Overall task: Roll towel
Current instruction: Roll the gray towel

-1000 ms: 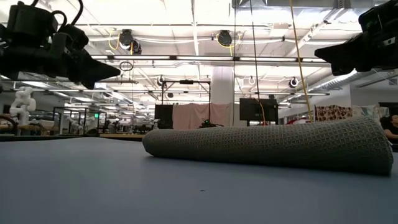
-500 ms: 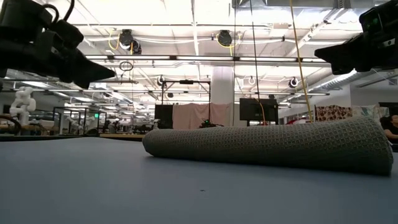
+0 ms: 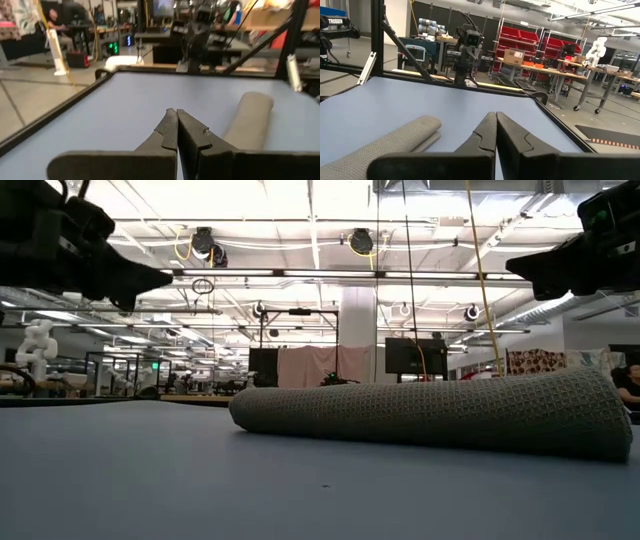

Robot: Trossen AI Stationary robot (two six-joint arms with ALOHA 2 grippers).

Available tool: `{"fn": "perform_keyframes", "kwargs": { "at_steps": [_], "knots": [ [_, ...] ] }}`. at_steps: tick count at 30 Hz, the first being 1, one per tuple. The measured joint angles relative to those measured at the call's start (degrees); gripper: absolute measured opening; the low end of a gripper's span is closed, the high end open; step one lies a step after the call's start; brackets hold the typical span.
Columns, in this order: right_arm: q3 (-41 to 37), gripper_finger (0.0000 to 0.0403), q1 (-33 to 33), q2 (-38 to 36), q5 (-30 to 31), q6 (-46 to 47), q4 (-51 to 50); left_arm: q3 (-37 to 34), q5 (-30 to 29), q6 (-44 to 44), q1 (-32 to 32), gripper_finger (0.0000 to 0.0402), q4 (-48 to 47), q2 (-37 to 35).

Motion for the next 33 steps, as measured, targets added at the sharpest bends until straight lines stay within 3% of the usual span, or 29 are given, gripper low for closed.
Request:
{"fn": "perform_keyframes", "kwargs": {
  "at_steps": [10, 15, 24, 33],
  "knots": [
    [0.00, 0.0000, 0.02, -0.02, 0.75, 1.67, 0.10, 0.00, 3.42, -0.04, -0.40, 0.0000, -0.91, -3.08],
    [0.20, 0.0000, 0.12, -0.02, 4.69, 1.94, 0.09, 0.00, 3.46, -0.35, -1.42, 0.0000, -1.02, -3.09],
    [-0.04, 0.0000, 3.38, -0.07, -3.30, -1.15, 1.79, 0.02, 3.47, 0.11, -2.07, 0.0000, -1.22, -3.08],
    [-0.07, 0.0000, -4.13, -0.07, -7.81, -2.78, 3.23, 0.02, 2.57, 0.99, -2.07, 0.0000, -1.15, -3.08]
  ]
}}
